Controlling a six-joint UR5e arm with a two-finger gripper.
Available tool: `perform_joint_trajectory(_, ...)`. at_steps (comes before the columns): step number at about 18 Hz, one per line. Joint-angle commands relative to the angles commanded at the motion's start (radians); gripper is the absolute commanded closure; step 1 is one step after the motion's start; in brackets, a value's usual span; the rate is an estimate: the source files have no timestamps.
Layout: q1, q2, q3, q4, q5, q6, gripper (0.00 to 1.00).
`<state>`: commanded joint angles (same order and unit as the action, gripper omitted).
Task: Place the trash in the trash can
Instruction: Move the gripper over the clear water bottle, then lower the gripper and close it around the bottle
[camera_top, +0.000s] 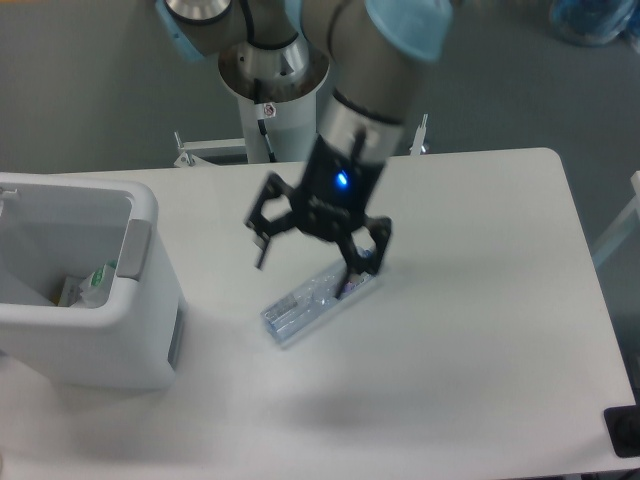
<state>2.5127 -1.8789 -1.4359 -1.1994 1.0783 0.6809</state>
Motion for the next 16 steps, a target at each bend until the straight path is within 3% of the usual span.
perform_joint_trajectory(11,-0.127,-0.134,0.008,-0.118,0.333,0.169,0.00)
perform_joint_trajectory(16,-0.173,-0.170,-0.017,-0.121,0.426,0.186,0.00)
